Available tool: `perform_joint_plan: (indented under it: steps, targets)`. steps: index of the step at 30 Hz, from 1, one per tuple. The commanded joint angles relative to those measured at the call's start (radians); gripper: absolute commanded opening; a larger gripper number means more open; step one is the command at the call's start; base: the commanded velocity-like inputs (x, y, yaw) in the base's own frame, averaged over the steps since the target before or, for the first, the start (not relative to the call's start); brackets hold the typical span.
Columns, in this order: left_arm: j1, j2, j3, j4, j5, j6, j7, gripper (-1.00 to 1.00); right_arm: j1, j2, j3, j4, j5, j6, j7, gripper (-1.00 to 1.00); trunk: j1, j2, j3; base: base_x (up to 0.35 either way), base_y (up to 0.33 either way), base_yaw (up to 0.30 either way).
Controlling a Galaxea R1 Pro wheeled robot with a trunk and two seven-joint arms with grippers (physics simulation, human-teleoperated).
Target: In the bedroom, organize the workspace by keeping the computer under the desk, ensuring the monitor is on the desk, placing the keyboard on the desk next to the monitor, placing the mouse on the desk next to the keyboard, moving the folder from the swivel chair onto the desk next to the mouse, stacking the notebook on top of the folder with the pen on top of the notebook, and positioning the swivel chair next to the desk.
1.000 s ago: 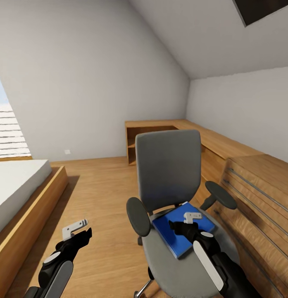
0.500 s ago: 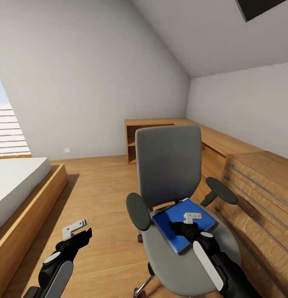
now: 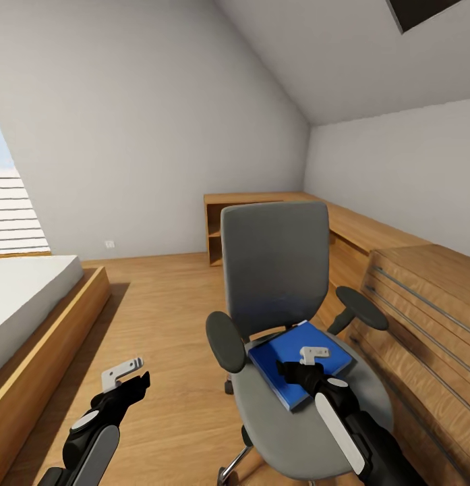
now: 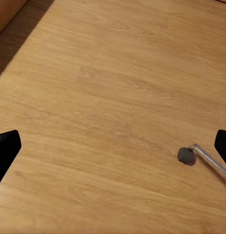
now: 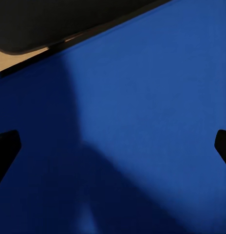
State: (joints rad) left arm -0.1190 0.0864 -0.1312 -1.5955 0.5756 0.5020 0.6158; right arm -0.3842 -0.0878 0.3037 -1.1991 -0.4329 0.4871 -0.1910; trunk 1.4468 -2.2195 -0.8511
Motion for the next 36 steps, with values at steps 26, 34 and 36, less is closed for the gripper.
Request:
perform_joint_plan:
  steps: [26,34,36]
  targets:
    - [-0.001,0.001,-0.004,-0.001,0.009,0.001,0.01,1.0,-0.001,0.003,0.005,-0.002,0.057,-0.001,-0.032,1.0,0.0,0.0,-0.001,0.0,0.0,0.0]
    - [-0.001,0.001,-0.004,-0.001,0.009,0.001,0.01,1.0,-0.001,0.003,0.007,-0.002,0.062,-0.001,-0.046,1.0,0.0,0.0,-0.001,0.0,0.0,0.0]
    - [-0.001,0.001,-0.004,-0.001,0.01,0.001,0.01,1.0,-0.001,0.004,0.008,-0.002,0.063,-0.001,-0.047,1.0,0.0,0.0,-0.001,0.0,0.0,0.0]
